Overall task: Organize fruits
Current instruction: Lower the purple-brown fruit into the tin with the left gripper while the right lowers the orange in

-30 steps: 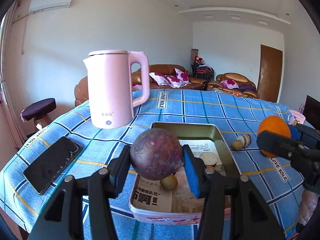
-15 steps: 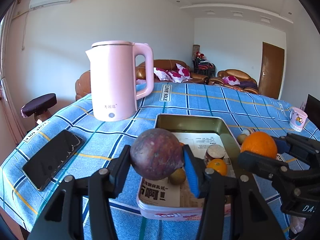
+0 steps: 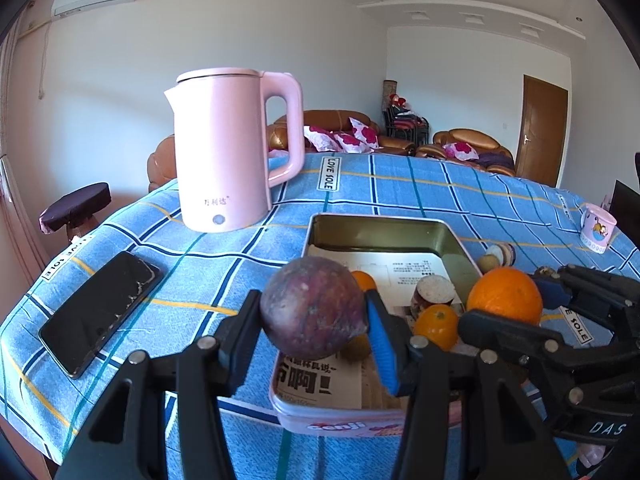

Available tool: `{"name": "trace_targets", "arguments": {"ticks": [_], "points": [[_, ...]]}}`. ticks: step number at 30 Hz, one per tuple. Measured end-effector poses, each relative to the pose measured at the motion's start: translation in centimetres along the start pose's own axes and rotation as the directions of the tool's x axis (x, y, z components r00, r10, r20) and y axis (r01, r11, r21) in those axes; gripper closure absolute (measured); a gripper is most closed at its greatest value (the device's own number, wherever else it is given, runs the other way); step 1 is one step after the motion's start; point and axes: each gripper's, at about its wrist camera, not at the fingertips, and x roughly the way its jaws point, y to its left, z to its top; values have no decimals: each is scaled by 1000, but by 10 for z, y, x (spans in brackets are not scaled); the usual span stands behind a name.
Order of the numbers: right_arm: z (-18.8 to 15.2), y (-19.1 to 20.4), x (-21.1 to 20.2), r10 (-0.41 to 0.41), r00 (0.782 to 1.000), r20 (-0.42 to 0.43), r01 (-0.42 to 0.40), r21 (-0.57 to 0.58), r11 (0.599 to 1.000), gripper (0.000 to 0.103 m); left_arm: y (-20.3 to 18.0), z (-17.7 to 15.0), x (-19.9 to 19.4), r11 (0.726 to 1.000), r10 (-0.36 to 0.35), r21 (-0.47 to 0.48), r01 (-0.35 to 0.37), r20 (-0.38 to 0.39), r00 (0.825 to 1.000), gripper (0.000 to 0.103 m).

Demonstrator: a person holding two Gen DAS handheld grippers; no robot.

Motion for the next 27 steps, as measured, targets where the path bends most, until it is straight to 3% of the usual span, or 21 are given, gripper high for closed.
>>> {"name": "trace_targets", "arguments": {"ticks": [12,27], "points": [[-4,-3,15,0,995,-102,1,11,1000,55,-6,-5,4,999,-11,34,12,-28,1000,51],[-5,2,13,10,994,-110,-12,-13,1000,52,-7,-6,3,999,-3,38,5,-33,999,42]]}}
